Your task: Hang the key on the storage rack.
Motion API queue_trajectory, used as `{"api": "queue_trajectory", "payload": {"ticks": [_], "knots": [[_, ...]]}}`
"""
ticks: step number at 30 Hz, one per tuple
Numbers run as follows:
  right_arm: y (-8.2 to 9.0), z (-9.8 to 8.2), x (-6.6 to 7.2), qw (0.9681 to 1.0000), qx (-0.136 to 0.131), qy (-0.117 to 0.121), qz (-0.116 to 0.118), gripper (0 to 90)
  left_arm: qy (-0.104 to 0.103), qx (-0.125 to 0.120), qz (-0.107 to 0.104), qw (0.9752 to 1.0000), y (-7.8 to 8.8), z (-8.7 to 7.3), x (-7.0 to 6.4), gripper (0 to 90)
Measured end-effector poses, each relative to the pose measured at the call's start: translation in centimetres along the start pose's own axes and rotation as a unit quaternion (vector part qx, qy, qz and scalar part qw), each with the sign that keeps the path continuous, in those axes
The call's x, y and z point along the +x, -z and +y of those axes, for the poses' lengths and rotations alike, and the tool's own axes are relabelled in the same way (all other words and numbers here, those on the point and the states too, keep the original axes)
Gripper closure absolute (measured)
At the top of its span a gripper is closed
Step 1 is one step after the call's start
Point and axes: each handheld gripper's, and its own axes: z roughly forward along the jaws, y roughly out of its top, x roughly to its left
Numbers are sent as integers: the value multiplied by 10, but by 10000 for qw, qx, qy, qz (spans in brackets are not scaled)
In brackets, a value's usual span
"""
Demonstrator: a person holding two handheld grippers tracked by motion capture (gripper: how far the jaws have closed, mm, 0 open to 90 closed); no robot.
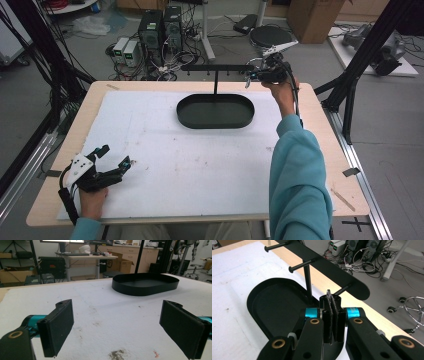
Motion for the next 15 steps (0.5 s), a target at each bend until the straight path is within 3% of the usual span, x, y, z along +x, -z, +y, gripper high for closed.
{"api": "queue_trajectory", "payload": {"ticks": [9,15], "knots": [[-2,0,-2,10000,-40,-35,-21,892,4,-16,2,10000,0,0,0,126],[-3,-1,-3,9999,-82,74,-56,886,4,-11,-3,10000,0,0,0,126]]}}
